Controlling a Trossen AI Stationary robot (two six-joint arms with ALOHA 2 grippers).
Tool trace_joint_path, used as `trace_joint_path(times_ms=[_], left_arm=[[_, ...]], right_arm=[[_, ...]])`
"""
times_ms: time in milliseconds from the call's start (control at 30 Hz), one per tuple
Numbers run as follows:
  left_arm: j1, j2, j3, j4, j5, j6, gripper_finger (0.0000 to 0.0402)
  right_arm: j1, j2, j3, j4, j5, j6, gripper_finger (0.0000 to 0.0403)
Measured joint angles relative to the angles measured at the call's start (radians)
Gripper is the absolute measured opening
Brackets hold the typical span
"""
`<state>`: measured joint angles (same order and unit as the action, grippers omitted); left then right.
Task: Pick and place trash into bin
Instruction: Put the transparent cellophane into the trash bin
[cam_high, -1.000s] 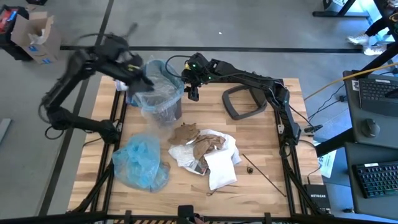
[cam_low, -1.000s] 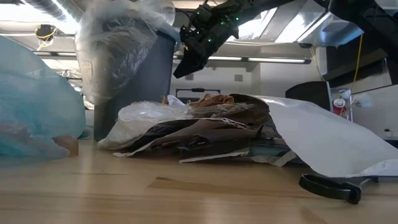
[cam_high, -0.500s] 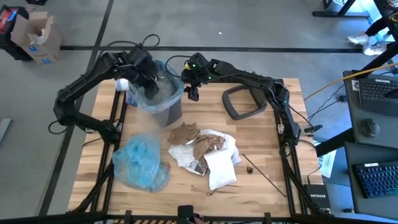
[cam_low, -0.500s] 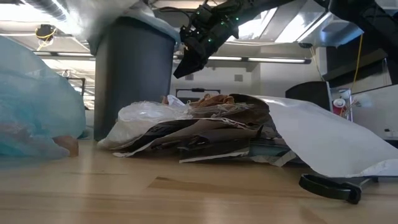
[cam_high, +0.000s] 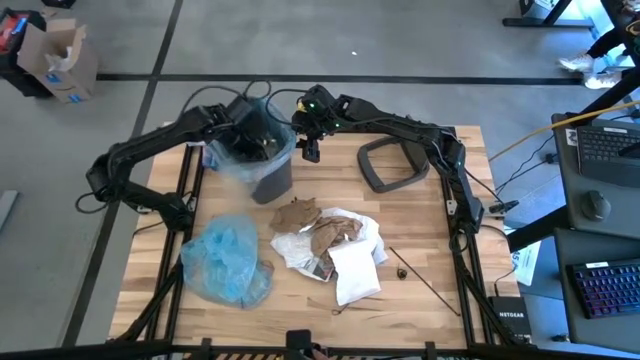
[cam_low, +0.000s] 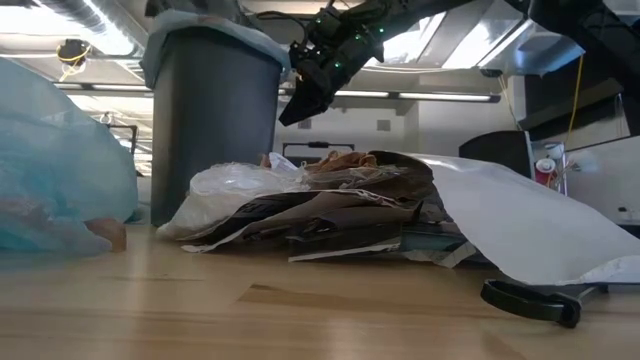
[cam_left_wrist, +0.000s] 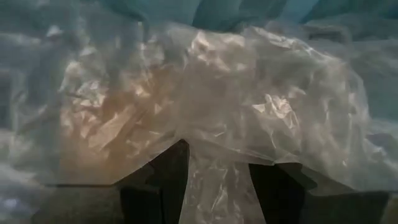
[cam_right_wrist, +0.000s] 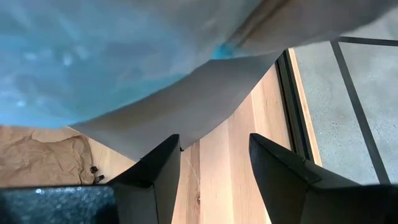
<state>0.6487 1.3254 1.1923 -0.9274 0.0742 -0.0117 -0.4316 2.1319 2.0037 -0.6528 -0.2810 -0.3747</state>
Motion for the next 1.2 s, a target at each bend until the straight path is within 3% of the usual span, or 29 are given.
trace_joint_path(times_ms=[267,400,933,1200], left_arm=[[0.000,0.000,-0.182,0.147,0.000,-0.025,0.0158],[0.000,-0.002,-0.206,0.156,0.000,-0.025,0.0158],[0.002,-0.083,0.246,-0.107,-0.057,0.083,0.0158],[0.002,-0.112,0.387,-0.283,0.040,0.064,0.0158]], right_arm=[[0.000,0.000,0.000,0.001,0.000,0.002,0.0184],[0.000,0.000,0.000,0.000,0.000,0.002,0.0184],[0.000,0.000,0.000,0.000,0.000,0.003,0.0184],[0.000,0.000,0.000,0.000,0.000,0.000,0.0184]])
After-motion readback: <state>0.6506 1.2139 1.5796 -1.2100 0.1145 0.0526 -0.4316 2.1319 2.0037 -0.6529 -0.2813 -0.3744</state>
